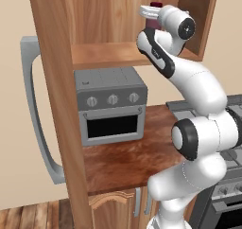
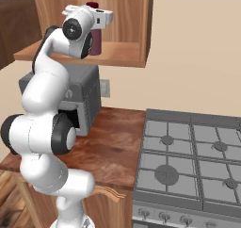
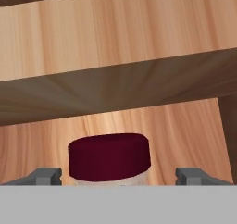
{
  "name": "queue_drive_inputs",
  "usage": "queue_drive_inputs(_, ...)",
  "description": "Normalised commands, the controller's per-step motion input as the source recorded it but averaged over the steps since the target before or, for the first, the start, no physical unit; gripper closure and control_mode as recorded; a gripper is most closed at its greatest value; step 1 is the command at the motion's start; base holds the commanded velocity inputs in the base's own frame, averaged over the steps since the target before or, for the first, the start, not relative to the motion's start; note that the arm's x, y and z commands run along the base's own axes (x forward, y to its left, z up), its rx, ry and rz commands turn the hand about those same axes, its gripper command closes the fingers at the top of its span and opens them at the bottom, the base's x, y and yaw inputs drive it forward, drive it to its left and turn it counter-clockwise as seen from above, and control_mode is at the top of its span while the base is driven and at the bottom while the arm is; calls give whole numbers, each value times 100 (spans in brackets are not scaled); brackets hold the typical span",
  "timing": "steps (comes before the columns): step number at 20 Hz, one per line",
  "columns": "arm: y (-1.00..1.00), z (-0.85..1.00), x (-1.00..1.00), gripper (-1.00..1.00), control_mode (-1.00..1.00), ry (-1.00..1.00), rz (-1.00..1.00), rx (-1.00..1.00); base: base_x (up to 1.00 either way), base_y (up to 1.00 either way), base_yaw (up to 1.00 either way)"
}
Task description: Pick the juice from the counter and place it in the open cabinet.
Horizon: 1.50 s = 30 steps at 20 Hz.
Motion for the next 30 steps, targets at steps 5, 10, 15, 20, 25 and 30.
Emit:
queue_drive_inputs(5, 0, 0, -5, -100, -100, 0, 0, 0, 0, 0, 0)
queue_drive_inputs(10, 0, 0, -19, -100, -100, 0, 0, 0, 0, 0, 0)
queue_drive_inputs(15, 0, -3, -16, -100, -100, 0, 0, 0, 0, 0, 0)
queue_drive_inputs(20, 0, -2, -20, -100, -100, 0, 0, 0, 0, 0, 0)
queue_drive_inputs(25, 0, -6, -24, -100, -100, 0, 0, 0, 0, 0, 0)
queue_drive_inputs(30, 0, -2, -39, -100, -100, 0, 0, 0, 0, 0, 0)
